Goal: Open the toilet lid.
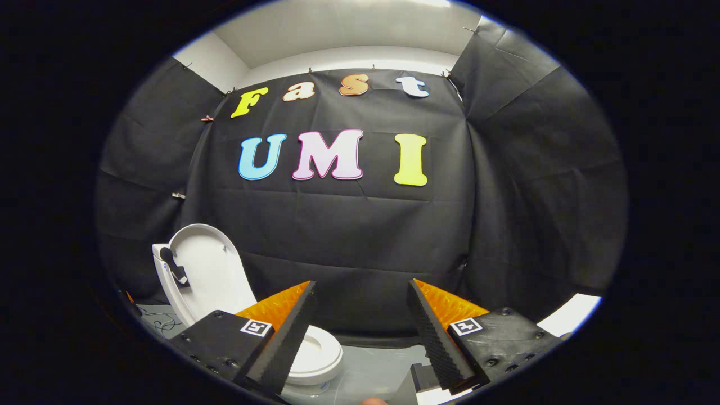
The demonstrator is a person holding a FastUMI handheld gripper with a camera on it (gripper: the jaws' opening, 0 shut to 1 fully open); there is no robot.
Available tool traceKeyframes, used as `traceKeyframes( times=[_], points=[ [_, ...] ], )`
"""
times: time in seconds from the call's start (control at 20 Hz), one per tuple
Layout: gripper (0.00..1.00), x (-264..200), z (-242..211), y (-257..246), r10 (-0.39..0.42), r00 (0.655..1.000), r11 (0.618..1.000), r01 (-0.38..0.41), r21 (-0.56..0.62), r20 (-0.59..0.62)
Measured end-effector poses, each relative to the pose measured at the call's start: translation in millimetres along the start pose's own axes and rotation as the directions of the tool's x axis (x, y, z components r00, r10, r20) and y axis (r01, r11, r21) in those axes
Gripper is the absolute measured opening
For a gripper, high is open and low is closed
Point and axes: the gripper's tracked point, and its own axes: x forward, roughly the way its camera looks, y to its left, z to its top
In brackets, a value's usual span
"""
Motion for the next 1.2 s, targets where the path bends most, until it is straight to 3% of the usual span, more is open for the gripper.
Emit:
traceKeyframes(
  times=[1.2],
  points=[
    [0.99,-0.9,-15.0,9.8,0.019,0.999,1.0,-0.019,-0.01,-0.048]
  ],
)
